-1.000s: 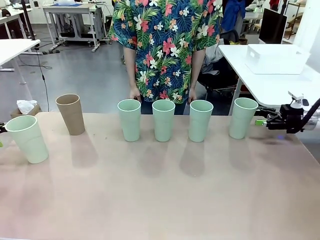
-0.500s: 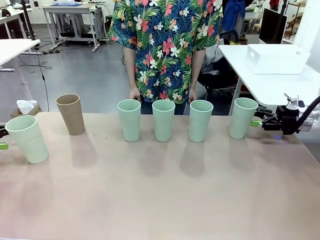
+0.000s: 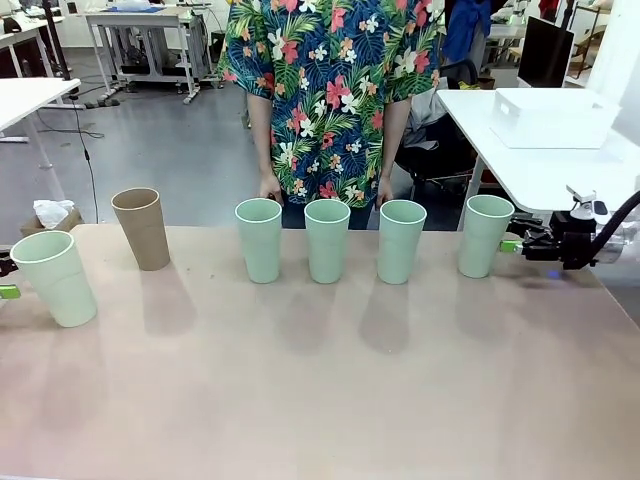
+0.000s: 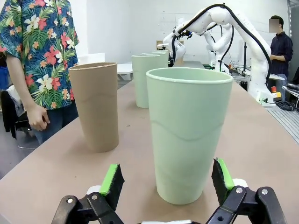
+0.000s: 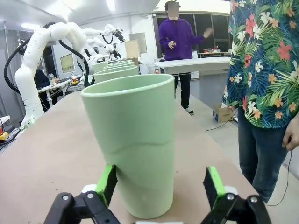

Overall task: Stack the cups and store them in the basket.
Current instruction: Pick up two Reusable plastic cups , one in each hand.

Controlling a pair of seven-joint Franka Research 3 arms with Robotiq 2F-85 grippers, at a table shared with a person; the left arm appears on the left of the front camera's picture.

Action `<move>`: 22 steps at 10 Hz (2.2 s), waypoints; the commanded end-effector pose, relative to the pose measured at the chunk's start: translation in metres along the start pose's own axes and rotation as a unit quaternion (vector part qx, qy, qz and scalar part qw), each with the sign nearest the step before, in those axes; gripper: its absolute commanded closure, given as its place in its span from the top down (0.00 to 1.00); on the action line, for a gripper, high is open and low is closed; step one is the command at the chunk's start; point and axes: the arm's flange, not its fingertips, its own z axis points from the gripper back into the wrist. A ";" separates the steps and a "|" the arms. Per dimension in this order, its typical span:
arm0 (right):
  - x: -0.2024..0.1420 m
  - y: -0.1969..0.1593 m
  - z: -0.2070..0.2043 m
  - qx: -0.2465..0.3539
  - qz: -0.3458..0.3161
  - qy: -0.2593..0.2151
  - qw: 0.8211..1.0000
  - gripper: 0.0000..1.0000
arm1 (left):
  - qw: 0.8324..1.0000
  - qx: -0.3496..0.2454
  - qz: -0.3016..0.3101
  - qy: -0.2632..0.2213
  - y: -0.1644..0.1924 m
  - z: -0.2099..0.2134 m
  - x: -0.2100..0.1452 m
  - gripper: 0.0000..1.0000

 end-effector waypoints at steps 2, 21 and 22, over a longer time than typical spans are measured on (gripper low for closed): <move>0.004 0.006 -0.009 -0.002 0.000 -0.016 1.000 1.00 | 1.000 0.011 -0.022 -0.004 -0.006 -0.016 0.004 1.00; 0.005 0.025 -0.038 0.019 -0.017 -0.010 1.000 1.00 | 0.999 -0.018 0.004 -0.027 -0.030 -0.068 0.000 1.00; 0.004 0.026 -0.043 0.020 -0.014 -0.010 1.000 1.00 | 0.999 -0.017 0.005 -0.028 -0.030 -0.070 -0.001 1.00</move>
